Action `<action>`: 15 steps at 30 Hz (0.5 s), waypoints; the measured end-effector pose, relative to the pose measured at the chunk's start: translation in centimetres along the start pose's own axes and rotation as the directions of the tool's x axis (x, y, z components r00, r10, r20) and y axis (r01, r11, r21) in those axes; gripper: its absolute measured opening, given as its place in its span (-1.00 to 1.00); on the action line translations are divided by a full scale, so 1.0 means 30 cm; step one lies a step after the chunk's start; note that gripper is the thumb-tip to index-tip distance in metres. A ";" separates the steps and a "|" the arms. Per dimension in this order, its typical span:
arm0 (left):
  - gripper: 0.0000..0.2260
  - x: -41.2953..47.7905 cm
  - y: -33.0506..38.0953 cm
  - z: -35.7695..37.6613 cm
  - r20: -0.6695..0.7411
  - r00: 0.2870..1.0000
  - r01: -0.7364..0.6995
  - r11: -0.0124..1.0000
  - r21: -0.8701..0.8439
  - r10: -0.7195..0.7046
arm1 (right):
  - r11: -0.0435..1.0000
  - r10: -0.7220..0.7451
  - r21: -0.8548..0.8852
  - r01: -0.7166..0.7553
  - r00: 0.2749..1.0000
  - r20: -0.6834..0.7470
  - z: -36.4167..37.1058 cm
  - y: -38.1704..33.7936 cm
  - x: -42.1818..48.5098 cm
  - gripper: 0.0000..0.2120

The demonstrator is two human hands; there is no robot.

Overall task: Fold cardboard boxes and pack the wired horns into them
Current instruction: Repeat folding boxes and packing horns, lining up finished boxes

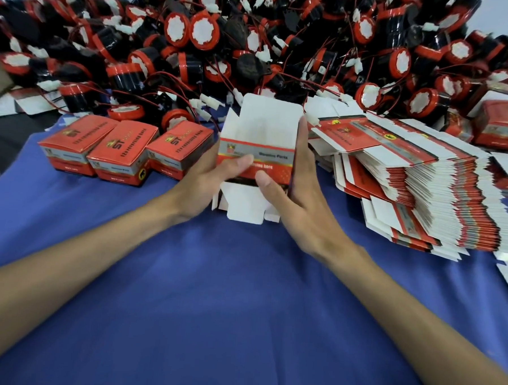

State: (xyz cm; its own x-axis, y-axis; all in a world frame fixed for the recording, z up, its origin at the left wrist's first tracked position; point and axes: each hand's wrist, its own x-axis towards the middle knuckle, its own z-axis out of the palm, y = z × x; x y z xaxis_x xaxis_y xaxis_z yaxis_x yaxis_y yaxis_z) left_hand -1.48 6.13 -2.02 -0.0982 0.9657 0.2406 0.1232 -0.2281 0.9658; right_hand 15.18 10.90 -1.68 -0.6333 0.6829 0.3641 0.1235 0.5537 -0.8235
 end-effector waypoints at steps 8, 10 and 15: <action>-0.69 0.024 0.019 -0.021 0.007 0.992 0.123 0.949 -0.289 -0.126 | 0.827 -0.362 -0.389 0.405 0.914 0.183 -0.049 0.041 0.020 -0.40; -0.73 0.025 0.015 -0.030 0.032 0.989 0.144 0.932 -0.332 -0.142 | 0.821 -0.368 -0.399 0.408 0.913 0.176 -0.049 0.054 0.023 -0.38; -0.71 0.029 0.016 -0.036 0.086 0.981 0.192 0.899 -0.393 -0.172 | 0.810 -0.366 -0.403 0.426 0.904 0.220 -0.058 0.054 0.027 -0.31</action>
State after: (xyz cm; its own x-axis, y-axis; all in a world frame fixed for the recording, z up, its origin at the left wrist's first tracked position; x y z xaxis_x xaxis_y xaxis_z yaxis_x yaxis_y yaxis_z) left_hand -2.58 6.72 -1.24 -0.0327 0.9976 0.0614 -0.2964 -0.0683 0.9526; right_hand 16.20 13.18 -1.95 -0.7860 0.3095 0.5351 0.1379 0.9316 -0.3364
